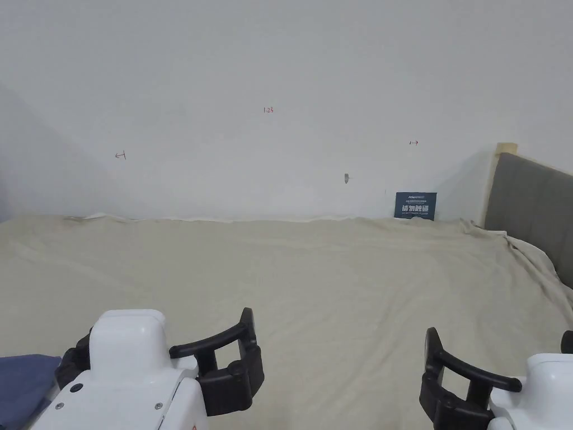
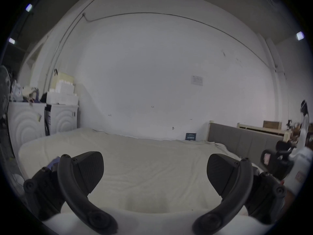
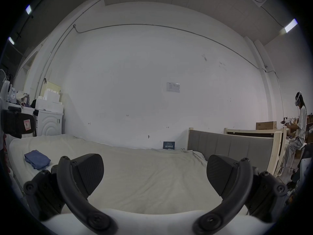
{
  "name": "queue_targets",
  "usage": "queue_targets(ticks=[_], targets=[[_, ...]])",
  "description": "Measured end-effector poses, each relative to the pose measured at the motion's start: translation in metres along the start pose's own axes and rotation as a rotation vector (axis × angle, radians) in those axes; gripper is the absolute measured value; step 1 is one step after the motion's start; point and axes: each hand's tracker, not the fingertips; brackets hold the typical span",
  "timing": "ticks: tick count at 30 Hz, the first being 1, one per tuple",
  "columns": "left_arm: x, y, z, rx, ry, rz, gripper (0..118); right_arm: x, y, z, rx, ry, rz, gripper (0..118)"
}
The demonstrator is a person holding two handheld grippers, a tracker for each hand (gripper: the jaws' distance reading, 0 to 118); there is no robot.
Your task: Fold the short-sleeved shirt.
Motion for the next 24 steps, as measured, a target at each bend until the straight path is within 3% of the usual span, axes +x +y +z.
queue_targets(ticks=[10, 24], targets=[[0.01, 0.004, 0.006, -0.001, 0.048, 0.046, 118, -0.002, 0.007, -0.011, -0.059, 0.048, -0.021, 118], [0.006, -0.001, -0.005, -0.092, 0.099, 0.094, 118, -0.002, 0.007, -0.02, -0.087, 0.04, -0.031, 118]])
